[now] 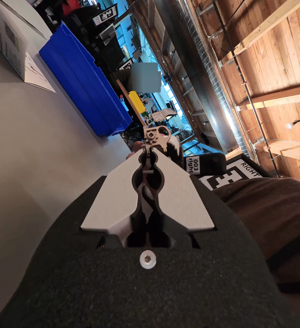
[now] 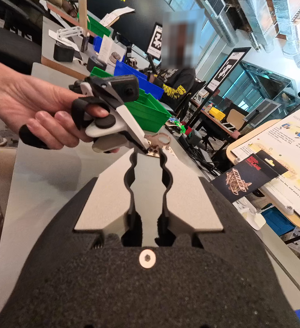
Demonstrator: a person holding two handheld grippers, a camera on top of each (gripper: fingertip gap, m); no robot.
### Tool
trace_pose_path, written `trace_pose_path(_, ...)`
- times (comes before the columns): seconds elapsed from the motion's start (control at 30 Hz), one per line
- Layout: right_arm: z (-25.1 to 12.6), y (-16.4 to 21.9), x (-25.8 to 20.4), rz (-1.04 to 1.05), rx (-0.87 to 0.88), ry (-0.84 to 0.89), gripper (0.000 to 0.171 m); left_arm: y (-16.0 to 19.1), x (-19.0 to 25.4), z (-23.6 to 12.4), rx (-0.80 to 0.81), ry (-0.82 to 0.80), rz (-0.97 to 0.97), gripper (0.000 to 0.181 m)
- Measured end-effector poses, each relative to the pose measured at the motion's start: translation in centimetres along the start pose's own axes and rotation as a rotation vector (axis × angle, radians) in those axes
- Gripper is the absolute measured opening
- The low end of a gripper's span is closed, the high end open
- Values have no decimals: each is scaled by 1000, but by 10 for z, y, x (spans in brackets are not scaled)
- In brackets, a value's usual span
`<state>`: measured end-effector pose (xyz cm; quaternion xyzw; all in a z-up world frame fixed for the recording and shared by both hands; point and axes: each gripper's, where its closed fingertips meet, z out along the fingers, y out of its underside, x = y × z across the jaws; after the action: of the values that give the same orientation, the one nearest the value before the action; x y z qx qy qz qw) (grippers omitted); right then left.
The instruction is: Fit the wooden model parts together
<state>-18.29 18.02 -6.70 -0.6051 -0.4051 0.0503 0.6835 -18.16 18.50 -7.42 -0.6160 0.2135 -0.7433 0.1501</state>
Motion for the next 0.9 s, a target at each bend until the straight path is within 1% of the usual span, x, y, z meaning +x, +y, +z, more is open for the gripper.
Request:
trace_pose_path(0.17,1,13,4,-13,-48,1,25,6,6,5,-31,6,23,1)
trace_pose_path(0.27,-5,1,8,-43,5,30,24,6,1,3,-29,-19,18,1)
trace_pose_path(0.33,-4,-3,4,-45,19,14,25,6,-1,2,-29,-25,13,1)
trace_pose_path(0.47,1,3,1,-60,-4,12,25,7,2,4,-36,-17,21,1)
trace_pose_path(0.63,4,16,0,-14,-43,-14,25,7,5,5,-37,-8,32,1)
trace_pose_path(0.9,-4,-1,7,-44,15,40,23,8,6,6,-34,-7,36,1)
